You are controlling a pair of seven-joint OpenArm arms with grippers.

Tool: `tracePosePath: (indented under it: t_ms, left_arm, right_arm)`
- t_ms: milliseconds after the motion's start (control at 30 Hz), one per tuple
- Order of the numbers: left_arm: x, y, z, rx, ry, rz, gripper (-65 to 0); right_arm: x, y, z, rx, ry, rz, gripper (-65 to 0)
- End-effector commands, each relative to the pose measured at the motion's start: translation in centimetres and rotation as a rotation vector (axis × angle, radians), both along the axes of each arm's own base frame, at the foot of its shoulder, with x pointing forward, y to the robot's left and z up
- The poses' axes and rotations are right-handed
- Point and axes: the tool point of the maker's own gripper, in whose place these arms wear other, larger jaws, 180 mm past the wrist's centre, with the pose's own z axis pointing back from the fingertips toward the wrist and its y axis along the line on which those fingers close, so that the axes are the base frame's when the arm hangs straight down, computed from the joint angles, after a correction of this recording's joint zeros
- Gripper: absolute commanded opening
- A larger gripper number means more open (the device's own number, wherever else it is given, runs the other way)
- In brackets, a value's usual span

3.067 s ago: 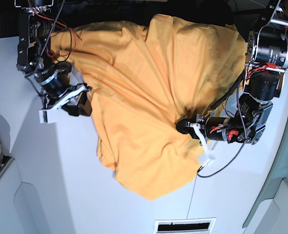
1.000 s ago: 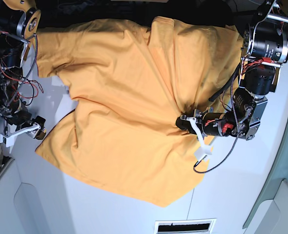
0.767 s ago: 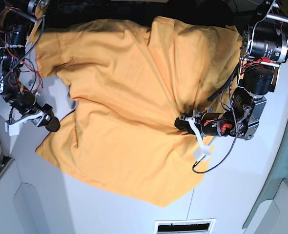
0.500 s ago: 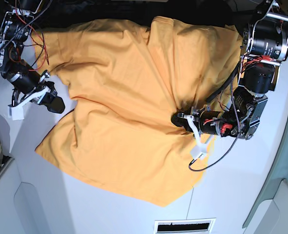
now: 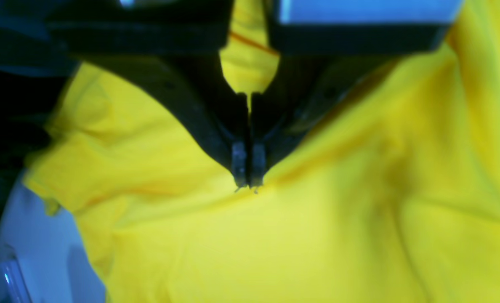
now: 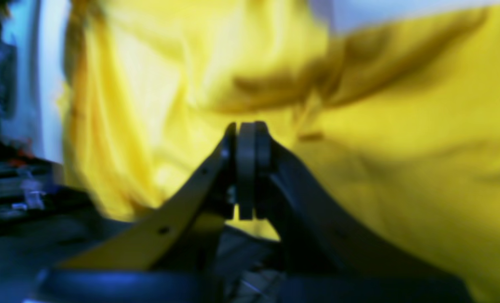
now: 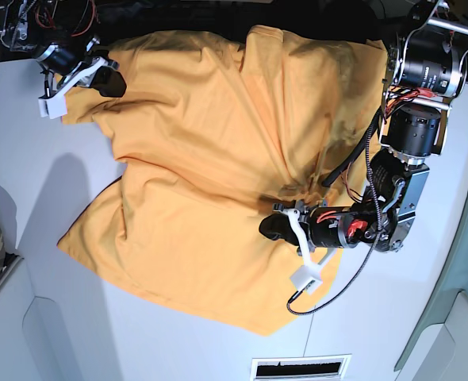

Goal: Layout the t-shirt on the table in an organized manner, then fold the t-shirt properly
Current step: 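Pull the shirt flat with both grippers, stretching it between them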

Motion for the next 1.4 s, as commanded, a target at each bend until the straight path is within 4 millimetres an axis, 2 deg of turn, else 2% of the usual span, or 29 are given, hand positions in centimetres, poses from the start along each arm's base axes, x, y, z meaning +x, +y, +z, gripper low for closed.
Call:
tracePosePath:
  t_ms: [0, 100, 167, 333, 500, 600, 733, 933, 1033, 1133, 1200, 1300, 1367]
  left_arm:
    - [1.8, -0.2, 1.6, -0.009, -0.056, 0.02, -65.0]
    - [1.9, 0.8, -0.3, 0.079, -0.046, 0.058, -65.0]
    - [1.7, 2.1, -1.8, 0.149, -0.02, 0.079, -65.0]
    - [-0.2, 6.5, -4.0, 0.228, 0.084, 0.12, -65.0]
    - [-3.8, 8.0, -4.5, 0.126, 0.197, 0.072, -65.0]
    - [-5.7, 7.2, -4.8, 0.059, 0.264, 0.045, -65.0]
    - [-7.9, 4.9, -5.3, -0.039, 0.345, 0.026, -65.0]
    - [-11.4, 0.7, -6.8, -0.125, 0.432, -0.016, -65.0]
    - [-12.9, -2.4, -6.3, -0.231, 0.49, -0.047, -65.0]
    - [-13.1, -4.9, -4.5, -0.361, 0.516, -0.066, -65.0]
    - [-12.1, -5.4, -3.2, -0.399, 0.492, -0.078, -65.0]
    - [-11.1, -5.6, -0.8, -0.41, 0.451, -0.139, -65.0]
    - [-10.3, -5.1, 0.9, -0.419, 0.406, -0.169, -65.0]
  right_arm:
    - [0.5, -0.1, 0.2, -0.026, -0.032, 0.009, -65.0]
    - [-0.2, -0.1, -1.5, -0.107, -0.004, 0.055, -65.0]
    - [-0.2, -0.8, -2.1, -0.147, -0.005, 0.073, -65.0]
    - [1.0, -6.5, -3.3, -0.29, 0.056, 0.033, -65.0]
    - [4.8, -11.0, -3.5, -0.342, 0.055, -0.019, -65.0]
    - [8.3, -12.1, -3.4, -0.312, 0.042, -0.069, -65.0]
    - [13.8, -12.0, -2.5, -0.259, 0.01, -0.116, -65.0]
    - [20.9, -10.1, 0.3, -0.226, -0.076, -0.098, -65.0]
    - [23.6, -9.0, 1.9, -0.236, -0.125, -0.061, -65.0]
    - [25.0, -8.4, 3.2, -0.247, -0.152, -0.032, -65.0]
    - [25.4, -8.4, 3.8, -0.249, -0.151, -0.024, -65.0]
    - [24.5, -8.1, 4.4, -0.213, -0.11, -0.006, -65.0]
    - [23.3, -7.7, 4.8, -0.157, -0.08, -0.001, -65.0]
